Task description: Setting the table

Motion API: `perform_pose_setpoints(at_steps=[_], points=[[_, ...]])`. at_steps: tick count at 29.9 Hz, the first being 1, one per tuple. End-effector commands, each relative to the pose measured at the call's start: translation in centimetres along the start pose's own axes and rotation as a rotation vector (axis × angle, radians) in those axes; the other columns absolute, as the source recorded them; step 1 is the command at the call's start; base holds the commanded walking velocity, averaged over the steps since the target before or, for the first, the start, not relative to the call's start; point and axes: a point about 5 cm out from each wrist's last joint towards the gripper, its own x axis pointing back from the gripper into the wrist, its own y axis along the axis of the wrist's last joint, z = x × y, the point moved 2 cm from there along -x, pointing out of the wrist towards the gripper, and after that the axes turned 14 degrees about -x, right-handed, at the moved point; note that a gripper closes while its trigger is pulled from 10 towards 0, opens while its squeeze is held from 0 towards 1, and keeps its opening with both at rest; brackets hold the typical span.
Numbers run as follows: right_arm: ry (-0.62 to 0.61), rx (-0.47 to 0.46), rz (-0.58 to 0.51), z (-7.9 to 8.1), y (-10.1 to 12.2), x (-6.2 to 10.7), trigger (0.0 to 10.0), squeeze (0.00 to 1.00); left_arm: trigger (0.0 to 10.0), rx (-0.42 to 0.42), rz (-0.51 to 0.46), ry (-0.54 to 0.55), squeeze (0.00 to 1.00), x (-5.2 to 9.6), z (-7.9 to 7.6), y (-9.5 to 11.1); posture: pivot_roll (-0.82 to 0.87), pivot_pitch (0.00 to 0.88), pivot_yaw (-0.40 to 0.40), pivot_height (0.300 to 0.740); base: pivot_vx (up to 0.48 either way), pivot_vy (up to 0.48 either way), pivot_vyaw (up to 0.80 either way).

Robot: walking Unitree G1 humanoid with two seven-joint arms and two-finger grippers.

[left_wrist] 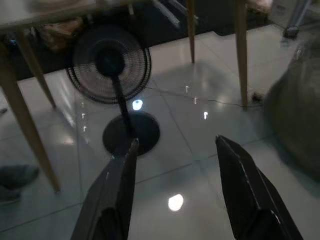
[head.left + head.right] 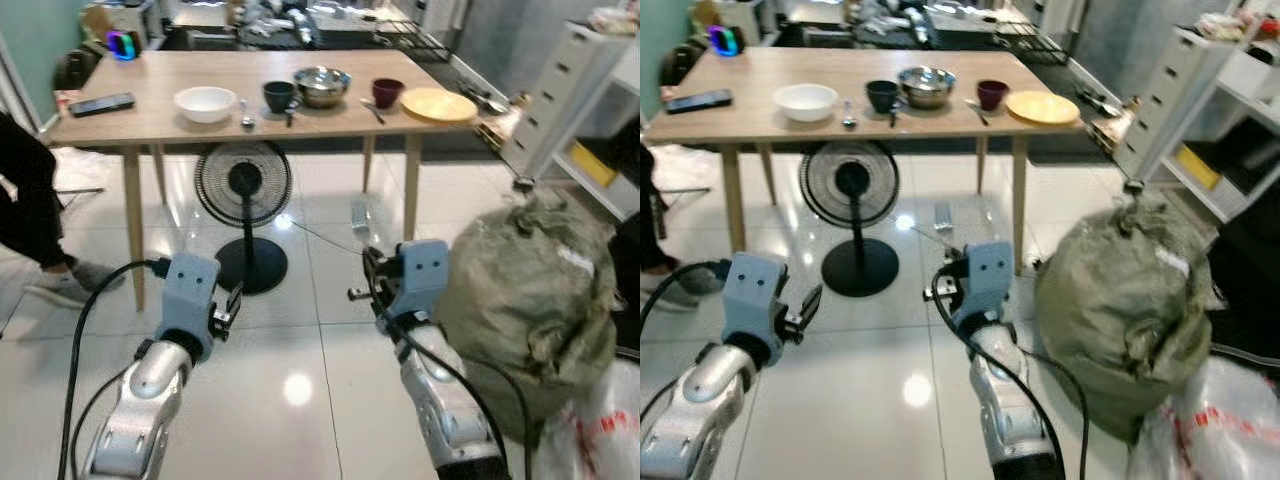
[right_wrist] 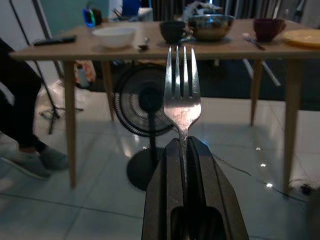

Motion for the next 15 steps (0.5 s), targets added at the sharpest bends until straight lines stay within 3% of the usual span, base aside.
perform_pose_setpoints(at_steps=[1, 15], points=[[0.015, -0.011, -0.008, 0.57, 0.04, -0.09, 10.0, 0.0, 10.0, -0.011, 0.022, 0.021, 0.0, 0.16, 0.4, -0.57, 0.05, 0.028, 0.037, 0.74, 0.472, 0.0, 0.0], [0.017, -0.018, -0.009, 0.66, -0.02, -0.04, 10.0, 0.0, 10.0, -0.015, 0.022, 0.021, 0.0, 0.11, 0.44, -0.61, 0.05, 0.03, 0.04, 0.74, 0.48, 0.0, 0.0]])
